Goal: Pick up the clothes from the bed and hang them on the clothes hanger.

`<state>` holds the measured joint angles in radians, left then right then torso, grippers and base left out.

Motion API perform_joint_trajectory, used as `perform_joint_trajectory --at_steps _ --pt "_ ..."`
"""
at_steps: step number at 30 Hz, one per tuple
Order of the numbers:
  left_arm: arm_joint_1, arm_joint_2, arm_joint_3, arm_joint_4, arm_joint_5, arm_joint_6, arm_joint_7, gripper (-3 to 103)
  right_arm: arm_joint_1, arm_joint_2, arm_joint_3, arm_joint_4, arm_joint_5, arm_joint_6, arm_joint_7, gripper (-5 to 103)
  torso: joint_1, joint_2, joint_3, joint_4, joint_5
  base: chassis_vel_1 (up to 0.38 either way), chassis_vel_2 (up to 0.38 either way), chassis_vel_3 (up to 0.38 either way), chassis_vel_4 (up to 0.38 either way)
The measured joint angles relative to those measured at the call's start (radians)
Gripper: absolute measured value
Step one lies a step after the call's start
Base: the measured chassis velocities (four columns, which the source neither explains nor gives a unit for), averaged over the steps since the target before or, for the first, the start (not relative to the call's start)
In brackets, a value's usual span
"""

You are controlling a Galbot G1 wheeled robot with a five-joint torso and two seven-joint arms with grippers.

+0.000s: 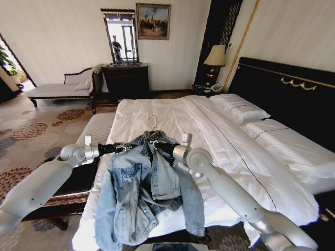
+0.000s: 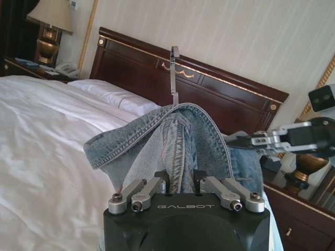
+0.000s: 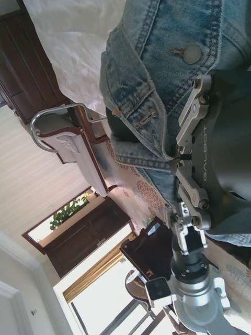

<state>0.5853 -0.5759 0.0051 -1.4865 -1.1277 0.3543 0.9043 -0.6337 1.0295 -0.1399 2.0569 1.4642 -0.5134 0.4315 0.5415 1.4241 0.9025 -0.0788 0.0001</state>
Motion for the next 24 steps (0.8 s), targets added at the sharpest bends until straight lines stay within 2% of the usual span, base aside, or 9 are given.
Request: perform_joint_trajectory --at_steps 13,16,24 --pt "0.006 -0.001 0.0 -0.015 -0.027 -0.04 -0.016 22 -0.07 -0.031 -0.004 0.06 -0.061 -0.019 -0.034 0 0.0 0.0 0.0 0.0 0.0 0.0 0.0 0.0 0.0" --pt "0.015 0.003 -0.006 -0.022 -0.055 -0.07 -0.018 21 -0.09 -0.041 -0.005 0.052 -0.098 -0.028 -0.055 0 0.0 0.0 0.0 0.0002 -0.0001 0.0 0.0 0.0 0.0" --pt "0.036 0.019 -0.037 -0.035 -0.078 -0.077 -0.023 20 -0.109 -0.058 -0.003 0.077 -0.116 -0.033 -0.071 0 0.0 0.0 0.0 0.0 0.0 0.0 0.0 0.0 0.0"
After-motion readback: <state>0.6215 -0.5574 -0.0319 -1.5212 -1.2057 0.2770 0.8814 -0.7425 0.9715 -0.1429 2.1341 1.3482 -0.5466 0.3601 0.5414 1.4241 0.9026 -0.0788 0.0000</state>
